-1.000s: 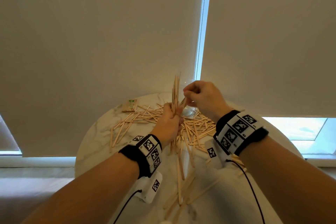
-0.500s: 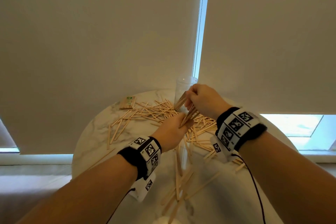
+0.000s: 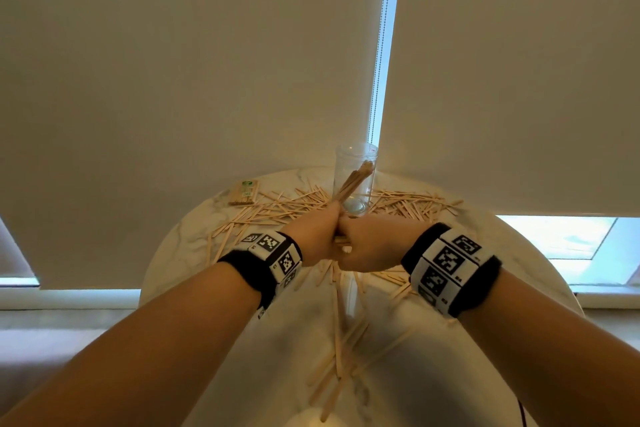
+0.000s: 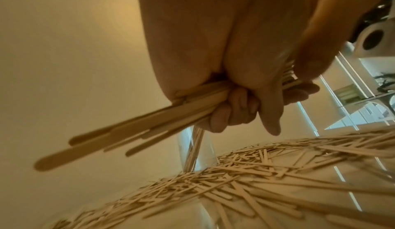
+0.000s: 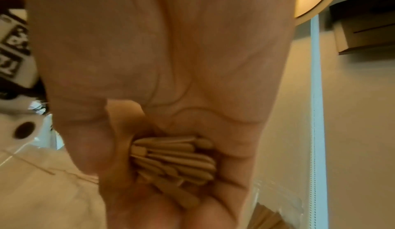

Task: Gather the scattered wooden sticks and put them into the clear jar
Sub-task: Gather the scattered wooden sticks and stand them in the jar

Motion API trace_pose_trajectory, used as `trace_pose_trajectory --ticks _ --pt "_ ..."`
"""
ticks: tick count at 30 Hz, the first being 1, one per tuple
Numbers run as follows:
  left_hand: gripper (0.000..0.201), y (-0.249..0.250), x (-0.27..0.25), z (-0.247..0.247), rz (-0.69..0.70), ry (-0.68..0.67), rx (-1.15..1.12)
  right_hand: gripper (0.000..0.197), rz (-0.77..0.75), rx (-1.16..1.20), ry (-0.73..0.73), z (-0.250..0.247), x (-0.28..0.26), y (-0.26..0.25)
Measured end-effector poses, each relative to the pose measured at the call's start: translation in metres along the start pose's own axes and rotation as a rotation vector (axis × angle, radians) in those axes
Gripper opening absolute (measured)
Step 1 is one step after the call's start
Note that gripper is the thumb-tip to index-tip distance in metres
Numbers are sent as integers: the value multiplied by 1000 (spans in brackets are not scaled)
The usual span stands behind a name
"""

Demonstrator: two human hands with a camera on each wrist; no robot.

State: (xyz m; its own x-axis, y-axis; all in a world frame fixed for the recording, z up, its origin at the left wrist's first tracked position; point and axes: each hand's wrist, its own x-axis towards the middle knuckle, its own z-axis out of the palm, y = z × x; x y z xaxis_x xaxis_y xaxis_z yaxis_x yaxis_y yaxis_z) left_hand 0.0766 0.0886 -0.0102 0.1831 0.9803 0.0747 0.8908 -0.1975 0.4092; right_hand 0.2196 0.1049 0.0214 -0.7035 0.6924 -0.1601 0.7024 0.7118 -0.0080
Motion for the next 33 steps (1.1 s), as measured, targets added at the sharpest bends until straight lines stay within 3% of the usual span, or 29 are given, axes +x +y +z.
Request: trace_pose_trajectory --ticks 4,6,9,12,16,18,20,22,25,27,31,33 --pt "59 6 -1 -5 37 -16 -52 31 56 -264 172 7 1 -1" --pt "59 5 -1 -4 68 7 -26 26 62 -313 191 6 0 3" --pt "59 6 -2 -8 100 20 42 26 87 -240 178 6 -3 10" --pt "78 5 -5 -24 108 32 -33 32 135 -136 194 8 -7 26" --pt "71 -2 -10 -42 31 285 -256 33 181 0 249 10 -15 46" --pt "65 -8 -7 -40 -65 425 -348 34 179 31 261 10 -17 48" --pt "69 -11 0 -35 -185 473 -444 34 183 41 271 8 -18 45" --pt "67 -6 5 -30 -265 402 -700 33 179 57 282 6 -17 39" --pt "59 15 1 -26 -211 256 -1069 23 148 54 306 5 -13 30" --pt "57 24 0 -25 -177 243 -1118 13 156 67 323 6 -13 27" --pt "57 23 7 -30 -343 308 -1033 24 235 64 315 9 -12 29" --pt "54 22 7 -30 -368 240 -989 23 242 34 314 7 -12 27"
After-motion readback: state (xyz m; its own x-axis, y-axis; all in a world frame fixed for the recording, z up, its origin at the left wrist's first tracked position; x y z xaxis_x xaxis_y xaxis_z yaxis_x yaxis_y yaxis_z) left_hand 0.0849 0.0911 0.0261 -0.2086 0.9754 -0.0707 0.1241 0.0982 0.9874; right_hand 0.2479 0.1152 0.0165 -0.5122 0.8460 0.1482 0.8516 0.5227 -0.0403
